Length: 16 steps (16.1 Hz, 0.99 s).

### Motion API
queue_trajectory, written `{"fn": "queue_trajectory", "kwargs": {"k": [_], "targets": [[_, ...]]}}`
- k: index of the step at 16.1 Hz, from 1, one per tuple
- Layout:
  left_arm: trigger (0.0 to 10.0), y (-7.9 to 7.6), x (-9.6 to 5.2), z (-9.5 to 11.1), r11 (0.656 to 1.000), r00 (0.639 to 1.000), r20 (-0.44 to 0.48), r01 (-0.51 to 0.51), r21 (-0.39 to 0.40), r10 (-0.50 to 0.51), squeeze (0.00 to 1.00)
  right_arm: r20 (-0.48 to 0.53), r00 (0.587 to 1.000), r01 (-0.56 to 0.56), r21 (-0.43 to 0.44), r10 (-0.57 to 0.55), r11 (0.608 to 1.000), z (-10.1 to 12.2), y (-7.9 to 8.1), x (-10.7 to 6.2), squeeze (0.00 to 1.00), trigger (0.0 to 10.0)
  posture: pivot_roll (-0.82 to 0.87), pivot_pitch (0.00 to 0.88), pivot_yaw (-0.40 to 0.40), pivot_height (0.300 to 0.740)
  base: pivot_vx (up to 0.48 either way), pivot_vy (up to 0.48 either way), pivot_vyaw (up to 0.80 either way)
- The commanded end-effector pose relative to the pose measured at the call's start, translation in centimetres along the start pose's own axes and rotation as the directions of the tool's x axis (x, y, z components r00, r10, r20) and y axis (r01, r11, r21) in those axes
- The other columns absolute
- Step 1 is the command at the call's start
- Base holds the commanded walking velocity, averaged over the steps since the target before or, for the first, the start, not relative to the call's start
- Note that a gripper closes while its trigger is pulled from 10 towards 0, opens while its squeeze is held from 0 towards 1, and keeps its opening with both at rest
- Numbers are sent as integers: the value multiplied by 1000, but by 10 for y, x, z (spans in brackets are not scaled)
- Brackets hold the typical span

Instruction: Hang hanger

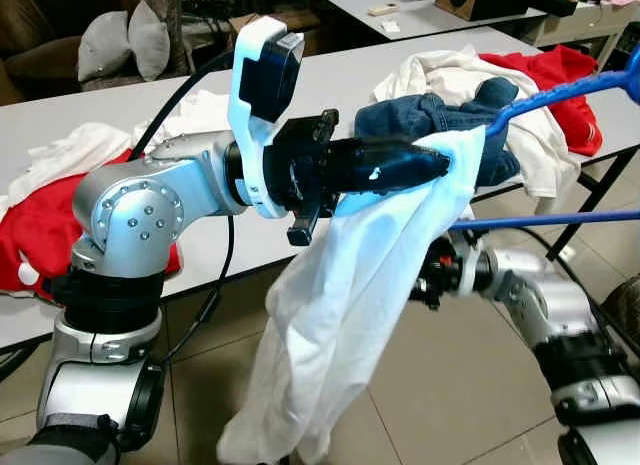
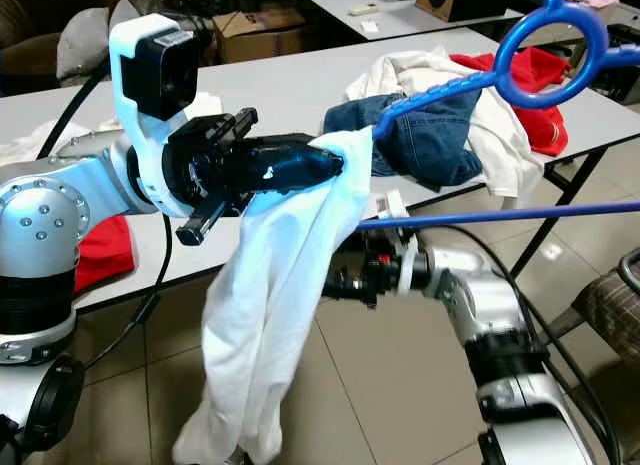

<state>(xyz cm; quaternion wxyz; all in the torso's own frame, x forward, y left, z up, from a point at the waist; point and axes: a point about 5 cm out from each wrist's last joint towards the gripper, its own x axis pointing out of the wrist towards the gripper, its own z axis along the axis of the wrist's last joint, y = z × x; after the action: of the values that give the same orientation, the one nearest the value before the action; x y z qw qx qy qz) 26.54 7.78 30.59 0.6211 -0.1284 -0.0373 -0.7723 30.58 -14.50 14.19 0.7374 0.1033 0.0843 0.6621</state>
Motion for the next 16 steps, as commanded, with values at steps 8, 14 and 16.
{"fn": "queue_trajectory", "kwargs": {"k": [8, 14, 16], "targets": [[0, -7, 4, 11, 998, 999, 11, 49, 46, -50, 0, 24, 999, -41, 81, 39, 996, 1, -5, 5, 0, 0, 17, 0, 15, 740, 0, 0, 0], [0, -6, 4, 10, 998, 999, 11, 45, 47, -45, 0, 27, 997, -71, 113, 68, 991, 0, -3, 5, 0, 0, 16, 0, 12, 740, 0, 0, 0], [0, -7, 5, 11, 998, 999, 13, 47, 49, -48, 0, 26, 997, -69, 120, 67, 990, -2, -3, 5, 0, 0, 16, 0, 12, 740, 0, 0, 0]]}}
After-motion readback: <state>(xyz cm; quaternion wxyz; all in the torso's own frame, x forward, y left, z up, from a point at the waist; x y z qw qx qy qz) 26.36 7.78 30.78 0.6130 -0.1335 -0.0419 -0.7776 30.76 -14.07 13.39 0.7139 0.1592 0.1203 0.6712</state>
